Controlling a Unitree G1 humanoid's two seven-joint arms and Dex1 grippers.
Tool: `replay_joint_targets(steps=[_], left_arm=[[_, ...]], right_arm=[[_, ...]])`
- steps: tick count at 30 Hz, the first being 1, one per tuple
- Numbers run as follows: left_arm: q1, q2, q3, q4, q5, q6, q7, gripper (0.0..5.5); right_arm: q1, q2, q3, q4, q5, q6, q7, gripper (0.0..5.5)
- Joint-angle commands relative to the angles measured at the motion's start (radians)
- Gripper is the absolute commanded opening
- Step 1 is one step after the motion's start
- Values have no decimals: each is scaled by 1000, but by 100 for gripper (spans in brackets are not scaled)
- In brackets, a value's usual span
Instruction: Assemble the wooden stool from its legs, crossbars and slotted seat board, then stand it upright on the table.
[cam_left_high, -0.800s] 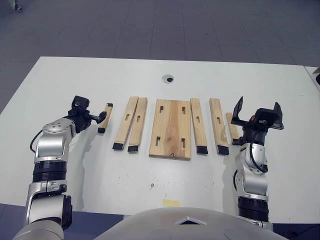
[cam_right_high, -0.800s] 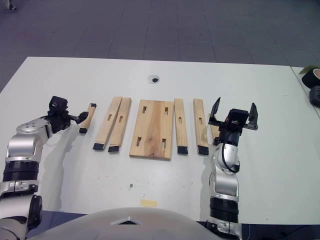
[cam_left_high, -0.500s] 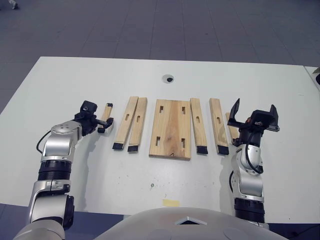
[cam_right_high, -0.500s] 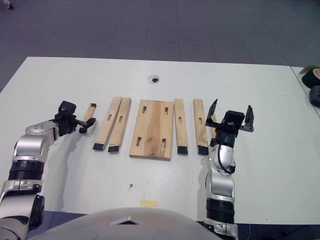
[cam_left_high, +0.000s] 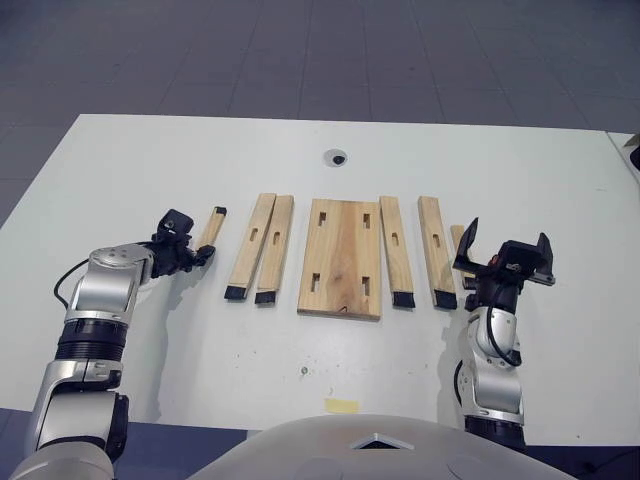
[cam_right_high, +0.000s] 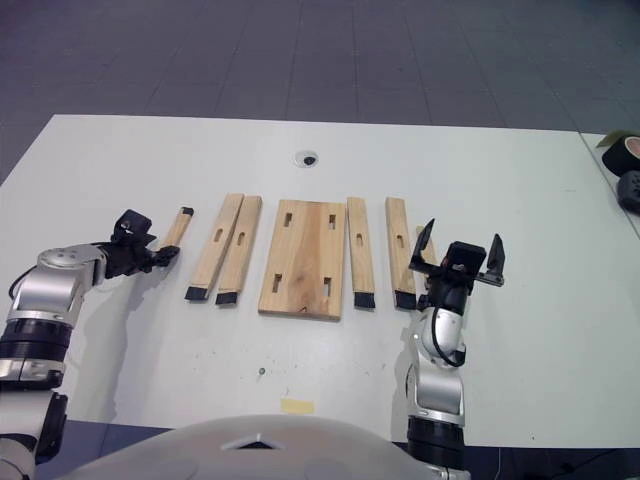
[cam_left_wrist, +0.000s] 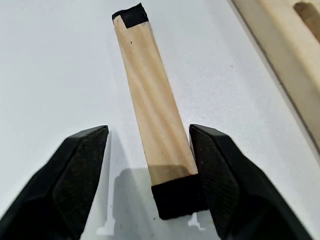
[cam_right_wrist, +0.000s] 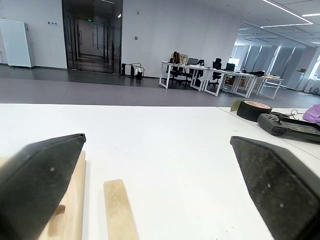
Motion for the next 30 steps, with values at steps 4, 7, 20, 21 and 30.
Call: replay_joint_targets(steps=[4, 7, 20, 21, 30], left_arm=[[42, 25, -62, 57, 38, 31, -47, 174], [33, 19, -57, 53, 42, 17, -36, 130], [-341, -211, 149, -161, -140, -206, 161, 130], [-338, -229, 110, -218, -175, -175, 116, 130], [-169, -255, -42, -512, -318, -74, -54, 130]], right_arm=[[16, 16, -10, -29, -5, 2, -23, 540], [3, 16, -11, -22, -5, 5, -22, 540], [-295, -73, -145, -111, 686, 257, 311, 540], [-311, -75, -129, -156, 828, 311, 382, 540], [-346, -114, -45, -195, 1238, 553, 491, 540]])
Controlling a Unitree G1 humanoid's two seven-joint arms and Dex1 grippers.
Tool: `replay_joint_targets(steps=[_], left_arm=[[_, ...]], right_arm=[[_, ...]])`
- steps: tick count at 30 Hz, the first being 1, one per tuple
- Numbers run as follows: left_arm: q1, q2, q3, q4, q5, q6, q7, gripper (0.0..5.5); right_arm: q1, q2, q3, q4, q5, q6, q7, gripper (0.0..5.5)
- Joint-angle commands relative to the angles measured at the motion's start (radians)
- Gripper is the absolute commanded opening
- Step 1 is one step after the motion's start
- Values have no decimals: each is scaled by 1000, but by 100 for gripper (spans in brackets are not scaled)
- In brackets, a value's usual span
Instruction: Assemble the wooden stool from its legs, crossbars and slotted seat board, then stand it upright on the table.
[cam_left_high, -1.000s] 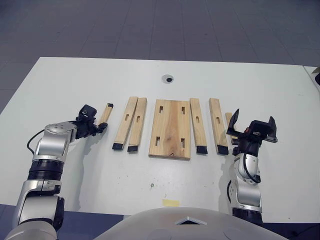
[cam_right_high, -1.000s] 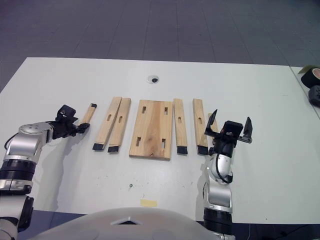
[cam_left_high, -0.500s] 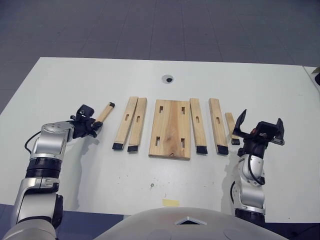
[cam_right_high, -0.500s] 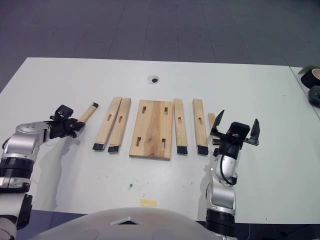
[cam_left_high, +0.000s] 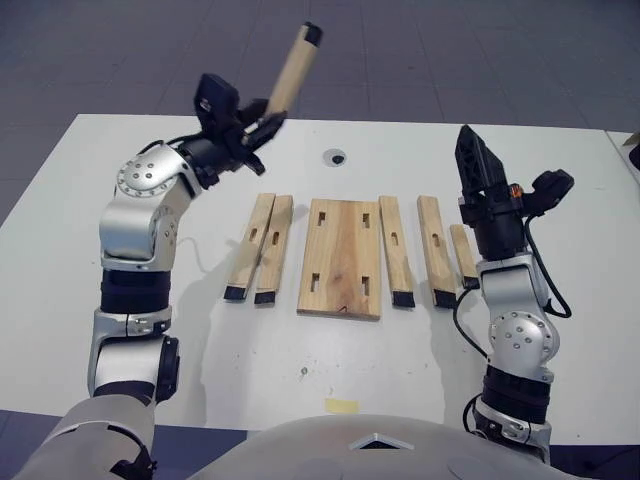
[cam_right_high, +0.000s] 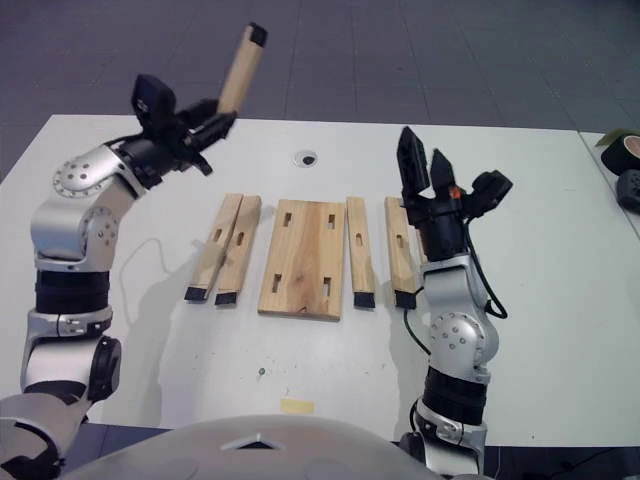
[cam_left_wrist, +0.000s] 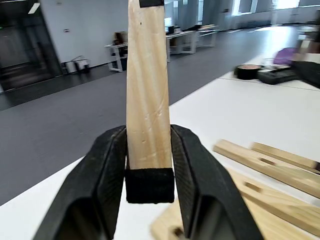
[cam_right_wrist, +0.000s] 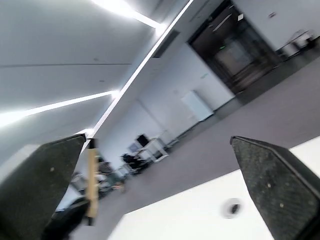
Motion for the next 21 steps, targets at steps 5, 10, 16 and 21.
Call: replay_joint_targets(steps=[5, 10, 16, 21], left_arm=[[130, -34, -84, -101, 3, 37, 17, 130], [157, -23, -131, -131, 39, 22, 20, 130], [156, -12, -149, -132, 59, 5, 7, 130], [163, -16, -153, -132, 66, 6, 9, 130]], right_arm=[[-28, 12, 40, 28, 112, 98, -28, 540], [-103, 46, 84, 94, 82, 109, -71, 540], [-148, 52, 138, 177, -16, 124, -94, 514], [-144, 71, 154, 175, -43, 133, -94, 429]])
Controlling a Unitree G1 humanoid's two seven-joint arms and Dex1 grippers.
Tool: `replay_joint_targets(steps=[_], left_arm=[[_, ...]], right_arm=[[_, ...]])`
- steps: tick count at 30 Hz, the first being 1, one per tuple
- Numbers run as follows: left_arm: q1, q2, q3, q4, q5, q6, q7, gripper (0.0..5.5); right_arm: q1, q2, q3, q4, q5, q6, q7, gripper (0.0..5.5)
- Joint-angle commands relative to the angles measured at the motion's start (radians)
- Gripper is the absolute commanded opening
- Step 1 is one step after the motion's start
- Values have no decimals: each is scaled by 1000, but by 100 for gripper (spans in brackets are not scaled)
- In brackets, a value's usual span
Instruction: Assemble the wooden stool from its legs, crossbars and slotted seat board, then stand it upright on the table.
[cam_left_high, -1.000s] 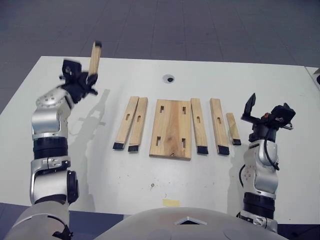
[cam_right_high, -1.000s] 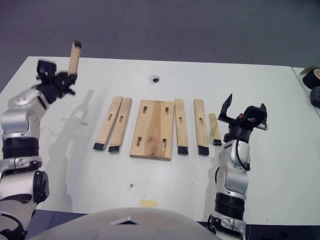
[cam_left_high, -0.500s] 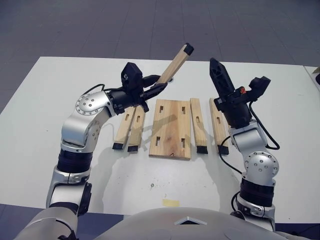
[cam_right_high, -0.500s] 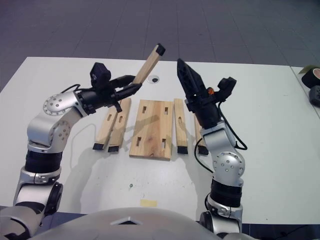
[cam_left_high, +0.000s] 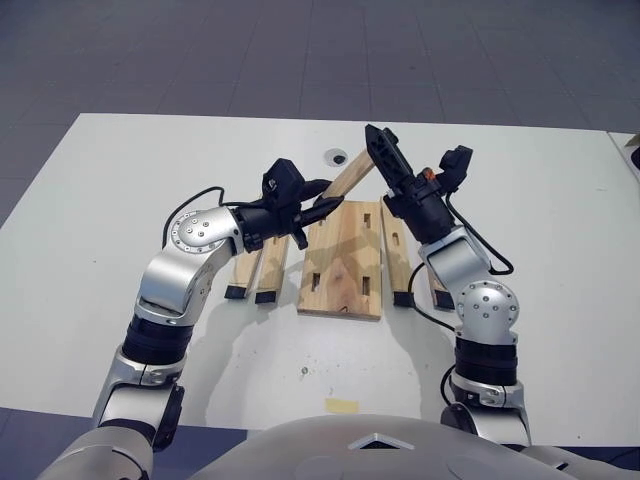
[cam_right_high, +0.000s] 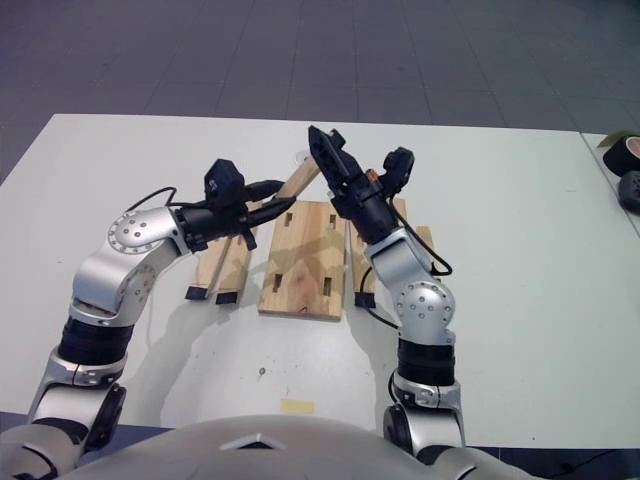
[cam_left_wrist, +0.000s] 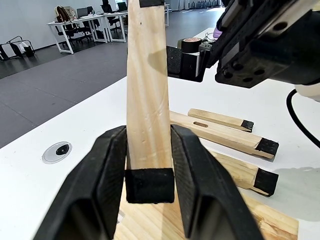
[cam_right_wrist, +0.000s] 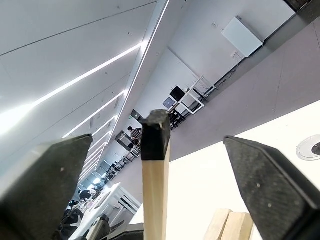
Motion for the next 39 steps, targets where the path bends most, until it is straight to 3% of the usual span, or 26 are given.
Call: replay_joint_targets(steps=[1, 24, 29, 30, 39], left_arm=[[5, 7, -7, -10, 11, 0, -3, 130], [-4, 55, -46, -3, 75, -57, -69, 130], [-13, 66, -42, 15, 91, -68, -80, 130], [-17, 64, -27, 15, 78, -55, -77, 166], [-40, 11, 240, 54, -111, 114, 56, 304]], right_arm=[[-3, 18, 10, -10, -7, 16, 1, 414], [53, 79, -19, -37, 19, 6, -57, 43], [54, 98, -51, -37, -28, -75, -83, 42], [58, 97, -72, -40, -53, -109, -99, 42], [245, 1, -156, -33, -340, -289, -118, 42]])
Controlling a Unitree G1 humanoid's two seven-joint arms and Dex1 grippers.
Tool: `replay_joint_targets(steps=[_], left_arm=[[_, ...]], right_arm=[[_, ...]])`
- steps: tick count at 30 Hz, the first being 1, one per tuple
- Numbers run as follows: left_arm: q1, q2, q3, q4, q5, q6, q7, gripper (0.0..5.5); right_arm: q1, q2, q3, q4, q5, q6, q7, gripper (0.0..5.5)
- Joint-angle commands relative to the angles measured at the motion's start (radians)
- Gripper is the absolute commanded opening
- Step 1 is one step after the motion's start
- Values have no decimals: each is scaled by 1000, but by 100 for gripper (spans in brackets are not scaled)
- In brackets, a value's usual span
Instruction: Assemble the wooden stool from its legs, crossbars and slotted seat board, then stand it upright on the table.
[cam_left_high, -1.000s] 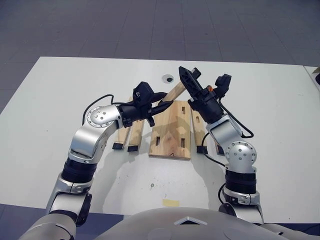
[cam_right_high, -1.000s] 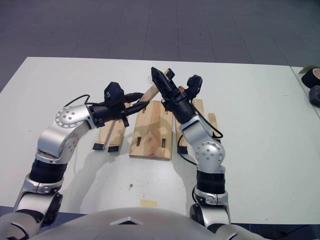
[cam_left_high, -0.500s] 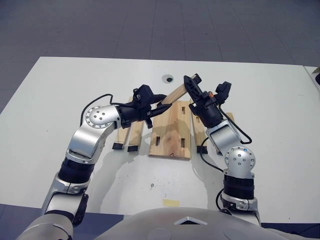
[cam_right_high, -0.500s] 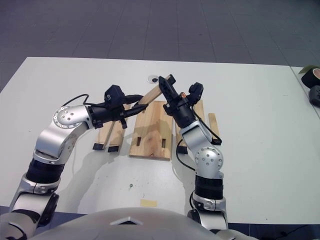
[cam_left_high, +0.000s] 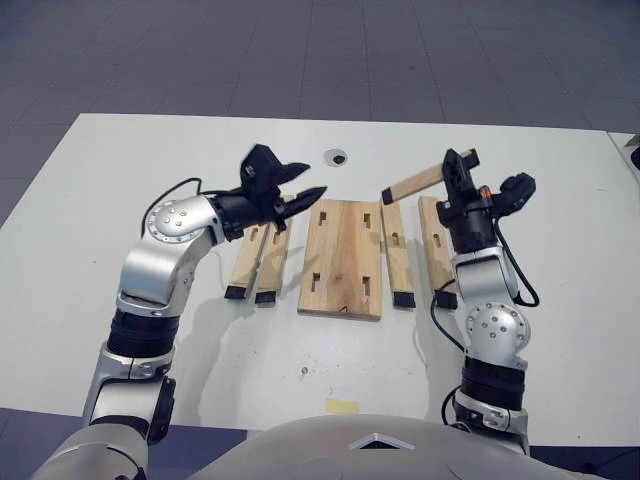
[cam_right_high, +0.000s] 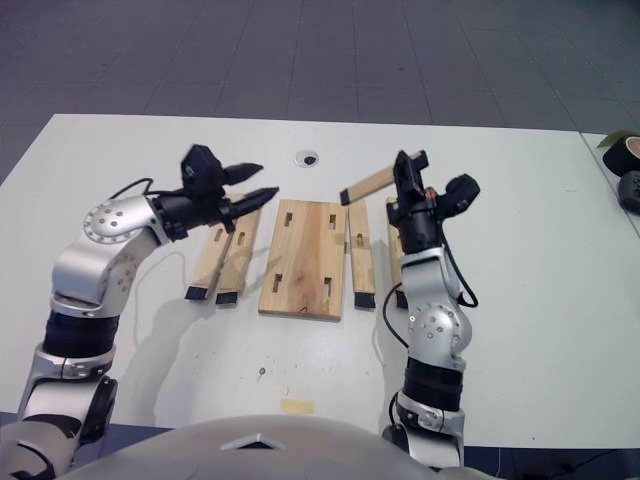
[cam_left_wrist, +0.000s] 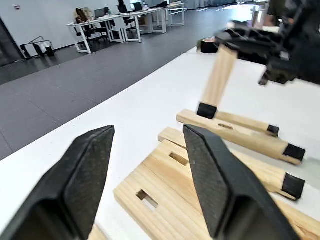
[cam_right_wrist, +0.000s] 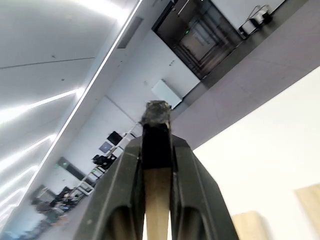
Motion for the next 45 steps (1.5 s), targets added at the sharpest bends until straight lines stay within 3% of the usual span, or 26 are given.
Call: replay_joint_targets(steps=[1, 6, 14, 26, 38, 45], left_arm=[[-5, -27, 88, 14, -60, 72, 76, 315], [21, -45, 54, -22, -65, 105, 105, 401], [26, -32, 23, -7, -53, 96, 99, 539], [37, -30, 1, -2, -35, 82, 110, 540], [37, 3, -55, 16, 61, 19, 92, 540], [35, 21, -76, 23, 94, -10, 72, 540]], right_arm=[[75, -8, -7, 37, -116, -64, -1, 42], [37, 17, 52, 186, -267, -166, 30, 42], [2, 33, 52, 200, -279, -210, 81, 42], [1, 27, 89, 286, -359, -176, 82, 42], [-6, -36, 175, 304, -618, -110, -37, 42], [35, -63, 233, 410, -730, -301, 8, 42]])
